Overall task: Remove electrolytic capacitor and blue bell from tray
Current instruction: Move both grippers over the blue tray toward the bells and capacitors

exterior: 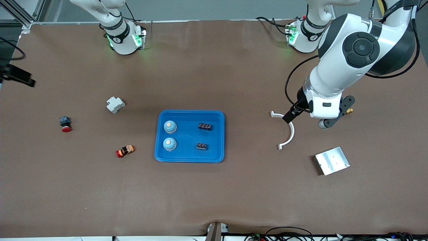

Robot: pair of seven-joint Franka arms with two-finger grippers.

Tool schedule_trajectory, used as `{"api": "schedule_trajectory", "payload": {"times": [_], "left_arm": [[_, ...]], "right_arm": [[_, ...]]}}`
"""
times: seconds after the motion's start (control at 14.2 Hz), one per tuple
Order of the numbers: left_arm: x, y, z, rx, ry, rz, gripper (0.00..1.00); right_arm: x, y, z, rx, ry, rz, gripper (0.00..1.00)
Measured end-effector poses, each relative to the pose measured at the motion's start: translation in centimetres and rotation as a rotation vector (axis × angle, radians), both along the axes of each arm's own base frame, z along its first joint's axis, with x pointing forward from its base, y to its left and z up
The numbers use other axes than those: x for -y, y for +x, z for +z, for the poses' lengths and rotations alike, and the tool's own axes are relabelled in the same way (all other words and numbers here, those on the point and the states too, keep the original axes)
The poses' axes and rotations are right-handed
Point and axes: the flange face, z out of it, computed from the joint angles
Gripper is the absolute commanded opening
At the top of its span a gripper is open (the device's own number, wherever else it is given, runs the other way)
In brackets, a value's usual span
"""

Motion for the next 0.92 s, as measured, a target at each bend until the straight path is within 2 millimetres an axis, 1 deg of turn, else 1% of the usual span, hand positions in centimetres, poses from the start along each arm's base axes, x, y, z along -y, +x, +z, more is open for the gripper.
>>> {"api": "schedule_trajectory", "payload": {"times": [0.14, 0.28, 0.35, 0.49, 0.63, 0.78, 0.92], "left_arm": [[0.1, 0.0, -0.1, -0.002, 0.001, 0.036, 1.00], [0.9, 0.0, -0.2, -0.003, -0.002, 0.077, 1.00], [1.6, 0.0, -0.4, -0.006, -0.003, 0.102, 1.00], [3.3, 0.3, -1.1, -0.014, -0.009, 0.152, 1.00], [4.8, 0.6, -2.3, -0.033, -0.010, 0.194, 1.00], [6.1, 0.8, -3.7, -0.053, -0.006, 0.232, 1.00], [7.5, 1.0, -4.8, -0.066, -0.007, 0.278, 1.00]], "right_arm": [[-2.3, 2.2, -3.5, -0.025, 0.050, 0.033, 1.00], [-4.8, 3.8, -6.4, -0.044, 0.097, 0.066, 1.00], [-6.6, 4.5, -7.8, -0.046, 0.105, 0.092, 1.00], [-10.8, 5.5, -10.4, -0.025, 0.108, 0.140, 1.00], [-15.1, 5.4, -12.9, -0.013, 0.099, 0.139, 1.00], [-19.3, 4.5, -15.4, -0.015, 0.083, 0.113, 1.00], [-22.7, 3.4, -18.2, -0.008, 0.076, 0.105, 1.00]]}}
